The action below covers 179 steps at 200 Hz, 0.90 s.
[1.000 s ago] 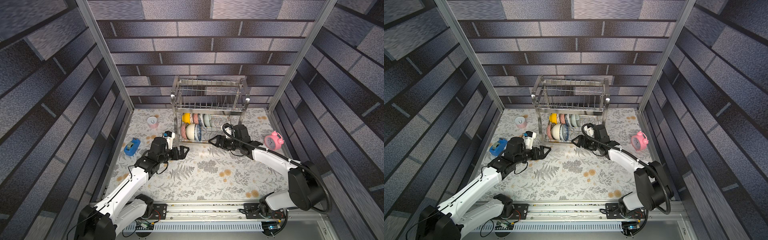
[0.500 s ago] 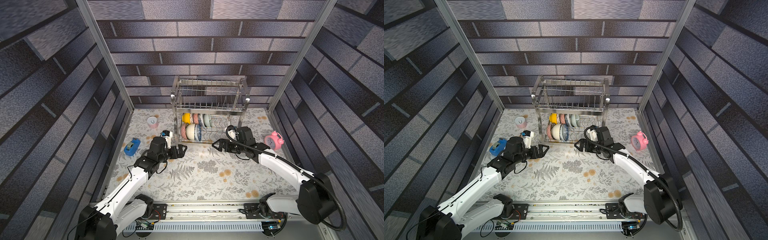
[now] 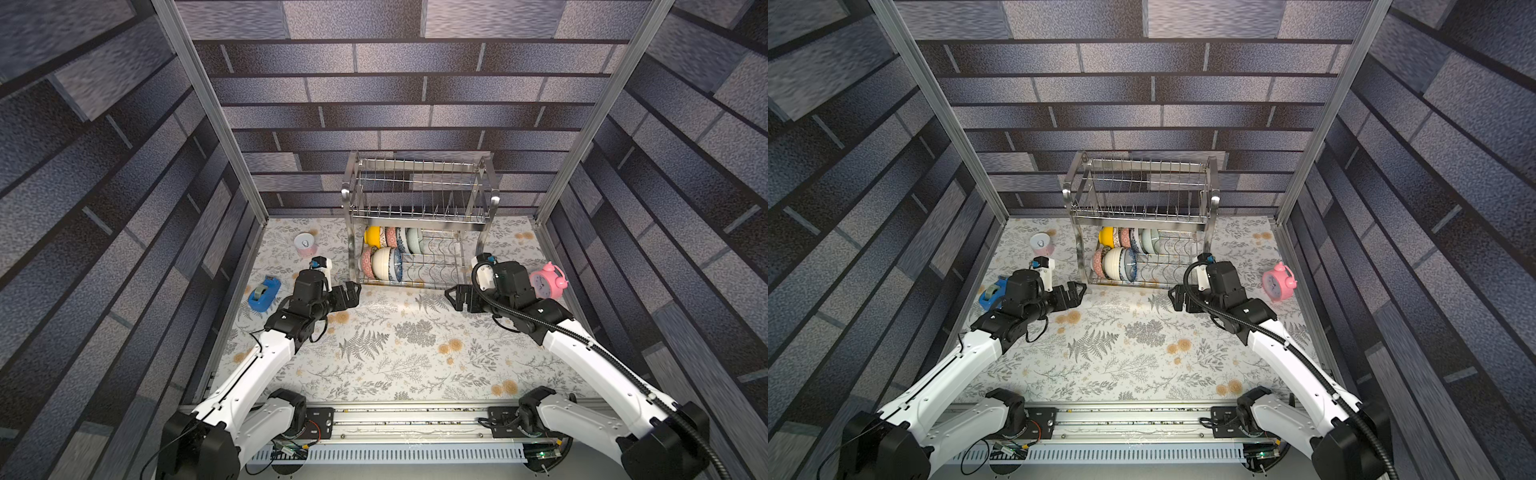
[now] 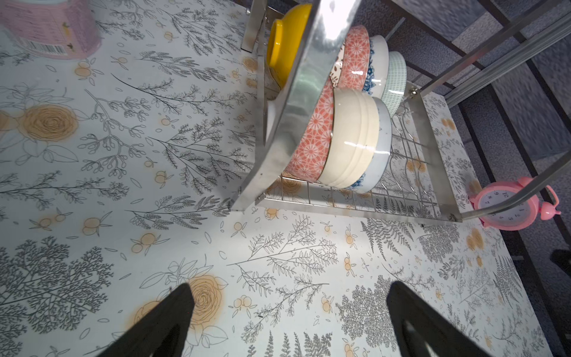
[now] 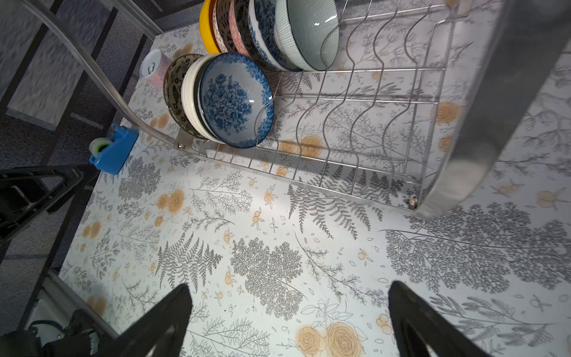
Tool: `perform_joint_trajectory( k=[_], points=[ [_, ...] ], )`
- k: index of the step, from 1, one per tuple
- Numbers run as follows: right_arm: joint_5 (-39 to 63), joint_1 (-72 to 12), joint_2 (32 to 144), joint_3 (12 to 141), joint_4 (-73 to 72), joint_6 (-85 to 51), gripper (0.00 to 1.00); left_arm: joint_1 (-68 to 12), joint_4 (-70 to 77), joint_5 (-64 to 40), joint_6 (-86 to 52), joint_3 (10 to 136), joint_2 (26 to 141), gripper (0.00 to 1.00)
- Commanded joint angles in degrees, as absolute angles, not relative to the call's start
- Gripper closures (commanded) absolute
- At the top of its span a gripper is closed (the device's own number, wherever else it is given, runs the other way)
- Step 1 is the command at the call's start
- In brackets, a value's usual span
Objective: Load bowls into a dish rack
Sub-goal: Reset both arms
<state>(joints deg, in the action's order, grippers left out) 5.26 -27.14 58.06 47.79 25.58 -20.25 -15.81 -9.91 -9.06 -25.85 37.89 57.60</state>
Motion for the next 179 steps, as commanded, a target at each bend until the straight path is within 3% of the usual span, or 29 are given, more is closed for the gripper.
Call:
perform_joint_trajectory(
  k=[1, 52, 125, 179],
  points=[
    [-3.44, -27.58, 55.42, 47.2, 31.65, -17.86, 0.0, -13.84, -11.14, -6.06, -24.15, 38.89, 57.83, 0.0],
    [-21.31, -27.55, 50.64, 44.75, 33.75, -18.09, 0.0, -8.84, -11.52, -3.88, -24.56, 38.45, 57.83, 0.0],
    [-35.38, -27.0, 49.66, 41.12, 28.2, -16.48, 0.0, -3.19, -10.14, 3.16, -23.67, 38.1, 57.26, 0.0],
    [-34.85, -23.73, 54.49, 42.31, 22.29, -14.26, 0.0, 0.84, -10.13, 3.9, -22.82, 41.66, 62.56, 0.0]
  ],
)
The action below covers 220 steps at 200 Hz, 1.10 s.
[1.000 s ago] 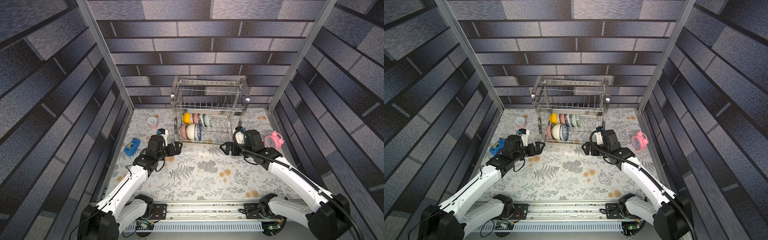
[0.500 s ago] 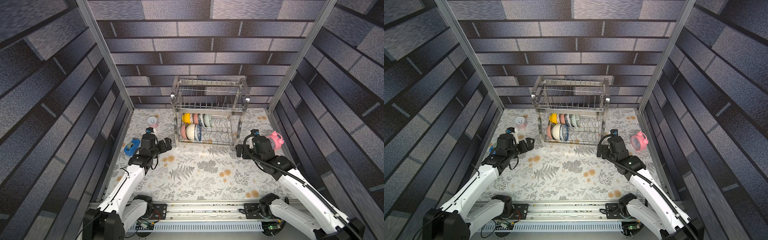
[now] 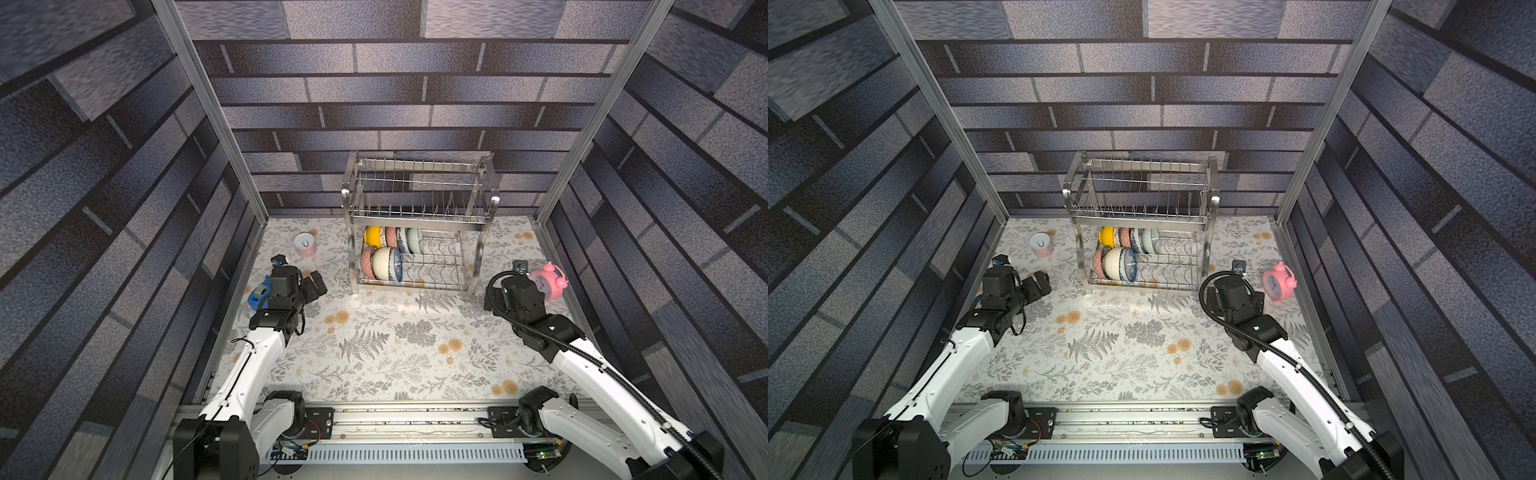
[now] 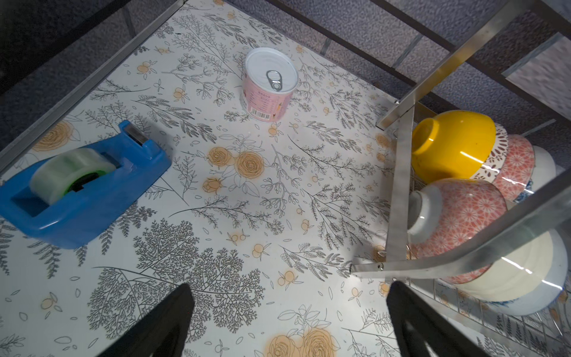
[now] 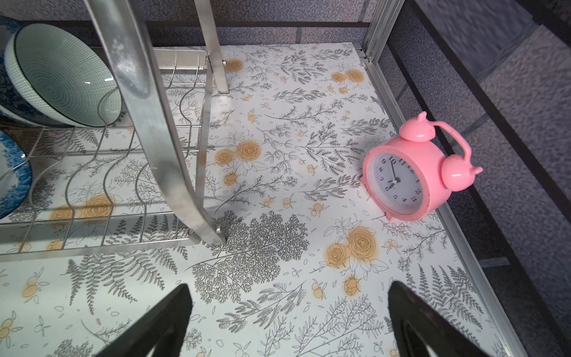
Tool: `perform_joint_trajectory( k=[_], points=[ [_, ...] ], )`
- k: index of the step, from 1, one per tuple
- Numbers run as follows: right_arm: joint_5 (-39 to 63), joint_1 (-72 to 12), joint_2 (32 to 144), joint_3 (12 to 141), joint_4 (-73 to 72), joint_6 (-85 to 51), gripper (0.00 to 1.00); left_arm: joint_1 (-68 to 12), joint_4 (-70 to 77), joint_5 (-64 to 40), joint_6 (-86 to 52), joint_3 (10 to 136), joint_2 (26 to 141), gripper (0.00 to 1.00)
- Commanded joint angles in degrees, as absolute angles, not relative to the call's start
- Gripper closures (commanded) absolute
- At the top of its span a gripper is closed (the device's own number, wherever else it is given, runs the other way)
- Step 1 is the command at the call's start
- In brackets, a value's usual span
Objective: Load bowls into a dish rack
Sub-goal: Reset both arms
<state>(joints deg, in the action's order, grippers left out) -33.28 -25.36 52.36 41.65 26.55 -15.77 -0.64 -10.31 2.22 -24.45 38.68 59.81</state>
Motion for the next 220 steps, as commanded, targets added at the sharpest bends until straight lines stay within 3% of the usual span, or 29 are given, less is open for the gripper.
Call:
perform_joint_trajectory(
  k=[1, 79, 122, 175, 220],
  points=[
    [-34.83, -23.64, 54.49, 42.29, 22.09, -14.24, 0.0, 0.9, -10.12, 3.88, -22.79, 41.7, 62.7, 0.0],
    [-22.71, -13.69, 65.23, 43.43, 12.54, -13.9, 0.0, 6.66, -3.46, 6.03, -22.08, 41.15, 69.24, 0.0],
    [-20.07, -9.4, 71.77, 43.59, 6.51, -12.39, 0.0, 5.94, 1.39, 13.22, -18.1, 39.35, 71.47, 0.0],
    [-15.72, -6.76, 77.83, 42.5, -1.01, -8.66, 0.0, 6.56, 20.27, 17.52, -14.77, 30.53, 74.03, 0.0],
    [-16.37, -6.68, 79.47, 38.94, -10.08, -6.16, 0.0, 7.53, 39.38, 14.68, -13.2, 22.85, 79.74, 0.0]
  ],
)
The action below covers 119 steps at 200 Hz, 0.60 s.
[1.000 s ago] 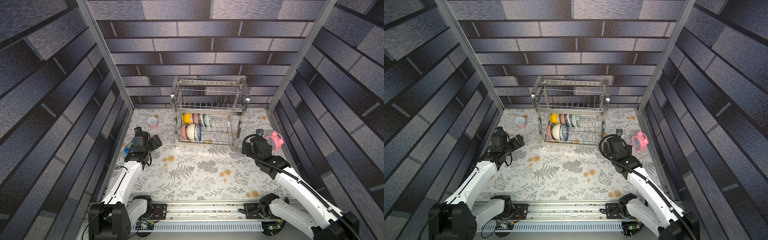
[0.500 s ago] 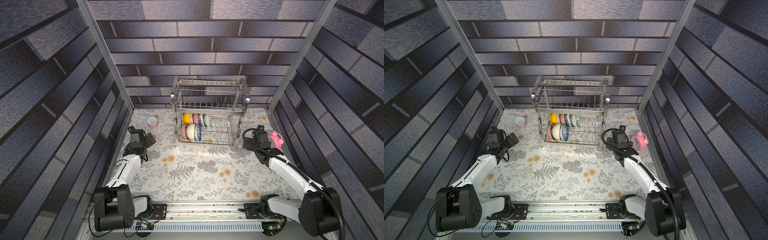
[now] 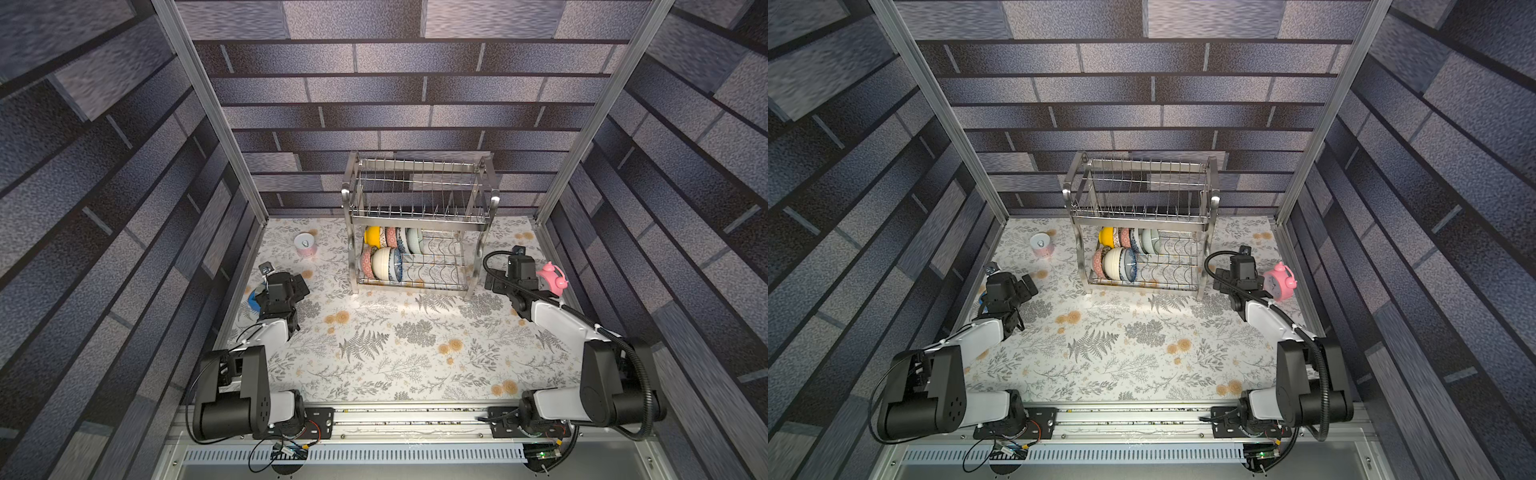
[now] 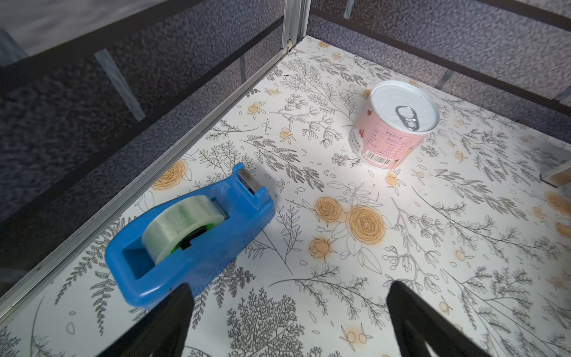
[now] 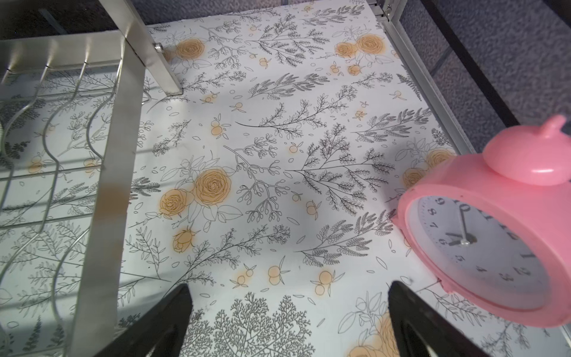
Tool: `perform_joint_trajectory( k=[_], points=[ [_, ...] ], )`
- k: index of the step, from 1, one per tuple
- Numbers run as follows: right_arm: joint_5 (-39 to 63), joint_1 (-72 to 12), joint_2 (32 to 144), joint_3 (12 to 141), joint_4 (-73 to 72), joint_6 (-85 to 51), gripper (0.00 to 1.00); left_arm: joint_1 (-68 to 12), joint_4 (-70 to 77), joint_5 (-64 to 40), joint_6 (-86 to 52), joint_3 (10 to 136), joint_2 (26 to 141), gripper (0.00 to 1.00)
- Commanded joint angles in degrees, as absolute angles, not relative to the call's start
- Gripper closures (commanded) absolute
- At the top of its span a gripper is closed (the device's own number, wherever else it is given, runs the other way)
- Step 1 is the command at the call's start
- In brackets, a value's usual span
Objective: Load bowls into a dish rack
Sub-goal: Reset both arms
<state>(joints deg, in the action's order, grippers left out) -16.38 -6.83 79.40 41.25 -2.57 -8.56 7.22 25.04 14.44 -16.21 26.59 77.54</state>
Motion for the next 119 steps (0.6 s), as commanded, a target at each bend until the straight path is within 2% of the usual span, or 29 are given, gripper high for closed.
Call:
perform_joint_trajectory(
  k=[1, 40, 64, 77, 119],
  points=[
    [-16.45, -6.68, 79.46, 38.8, -10.27, -6.07, 0.0, 7.54, 39.77, 14.59, -13.19, 22.72, 79.91, 0.01],
    [-15.66, -6.55, 78.12, 35.31, -17.46, -3.81, 0.0, 4.16, 46.28, 14.67, -8.98, 20.79, 82.1, 0.0],
    [-14.93, -5.1, 76.49, 31.55, -22.48, -3.44, 0.0, 0.15, 55.77, 15.63, -3.42, 20.42, 89.36, 0.0],
    [-13.91, -4.45, 75.87, 29.27, -25.91, -3.0, 0.0, -0.32, 47.73, 16.82, -4.0, 23.02, 87.82, 0.0],
    [-11.08, -1.97, 78.48, 26.38, -32.98, -3.09, 0.0, 0.66, 47.86, 15.68, -4.76, 23.36, 88.19, 0.0]
  ],
)
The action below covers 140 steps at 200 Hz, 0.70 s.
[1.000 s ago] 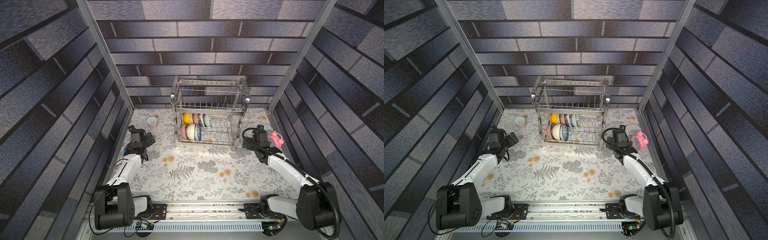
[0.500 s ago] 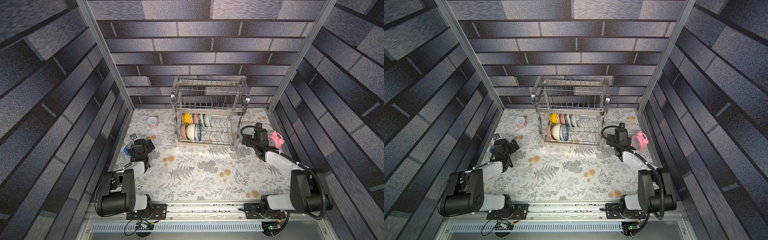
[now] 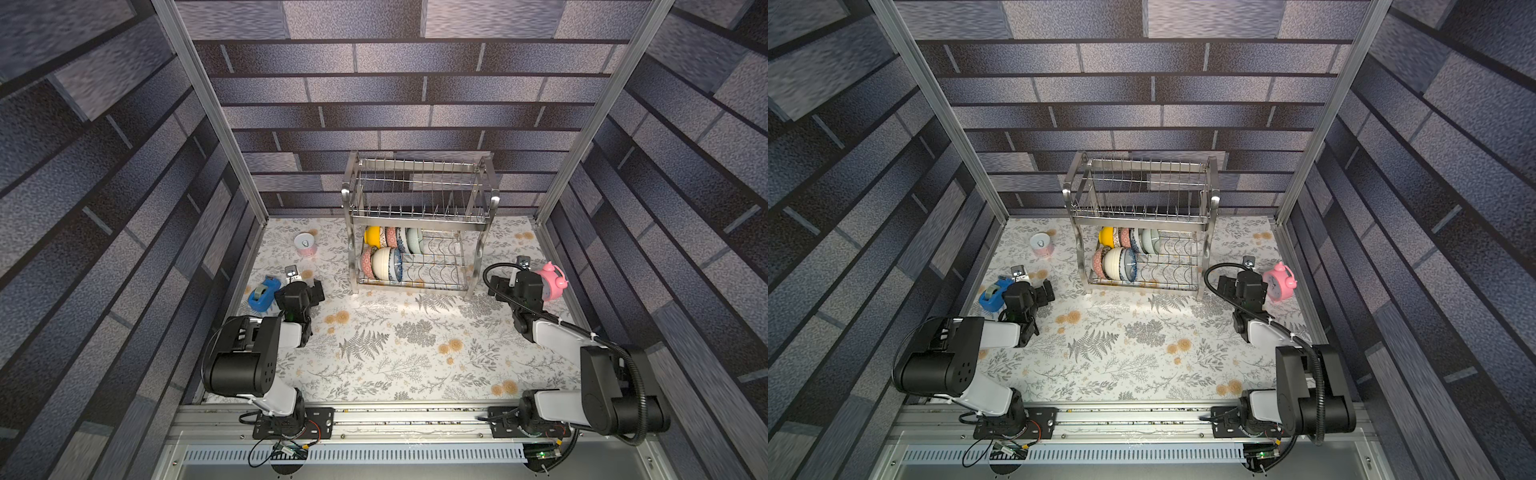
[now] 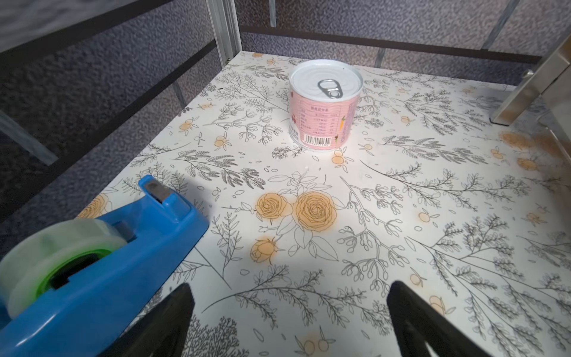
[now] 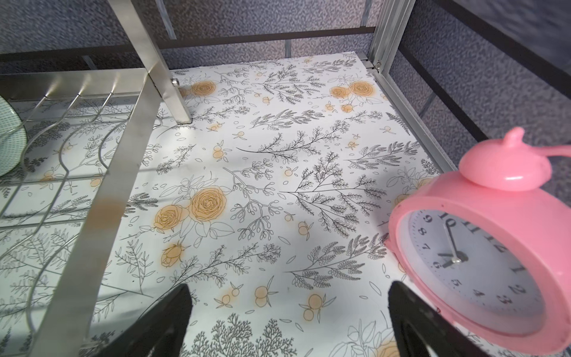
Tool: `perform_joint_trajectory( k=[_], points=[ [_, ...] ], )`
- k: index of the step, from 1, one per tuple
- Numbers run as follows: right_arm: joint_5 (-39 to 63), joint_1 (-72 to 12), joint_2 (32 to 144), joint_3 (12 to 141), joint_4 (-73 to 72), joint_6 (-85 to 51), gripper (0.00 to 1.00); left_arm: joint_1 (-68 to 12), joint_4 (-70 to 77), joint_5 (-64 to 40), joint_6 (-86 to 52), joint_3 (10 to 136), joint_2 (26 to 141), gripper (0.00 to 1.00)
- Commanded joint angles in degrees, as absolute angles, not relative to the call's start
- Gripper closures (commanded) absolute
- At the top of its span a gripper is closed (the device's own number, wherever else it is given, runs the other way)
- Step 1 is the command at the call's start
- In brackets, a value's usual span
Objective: Load bowls into a dish rack
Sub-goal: Reset both arms
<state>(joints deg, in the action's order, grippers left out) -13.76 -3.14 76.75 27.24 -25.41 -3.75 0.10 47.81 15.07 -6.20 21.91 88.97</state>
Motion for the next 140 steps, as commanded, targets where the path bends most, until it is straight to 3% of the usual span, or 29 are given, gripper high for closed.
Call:
perform_joint_trajectory(
  k=[1, 48, 71, 96, 107, 140],
  points=[
    [-10.95, -1.95, 78.66, 26.33, -33.1, -3.13, 0.0, 0.68, 47.88, 15.66, -4.75, 23.37, 88.26, 0.0],
    [0.78, 0.0, 86.35, 28.75, -36.2, -1.04, 0.0, 1.96, 47.32, 13.36, -5.6, 23.56, 88.15, 0.0],
    [2.31, -0.04, 85.52, 26.65, -38.87, -0.05, 0.0, 1.87, 47.36, 13.31, -5.39, 23.61, 88.24, 0.0],
    [0.55, -0.88, 88.88, 20.27, -54.73, -0.23, 0.0, 2.31, 46.15, 7.16, -3.48, 24.21, 88.33, 0.0],
    [0.08, -0.94, 86.94, 21.85, -47.71, 0.58, 0.0, 1.96, 46.58, 6.65, -2.82, 23.99, 88.24, 0.0],
    [-1.01, -1.23, 87.3, 21.46, -49.42, 0.27, 0.0, 2.32, 46.24, 5.62, -2.78, 24.25, 88.33, 0.0]
  ],
)
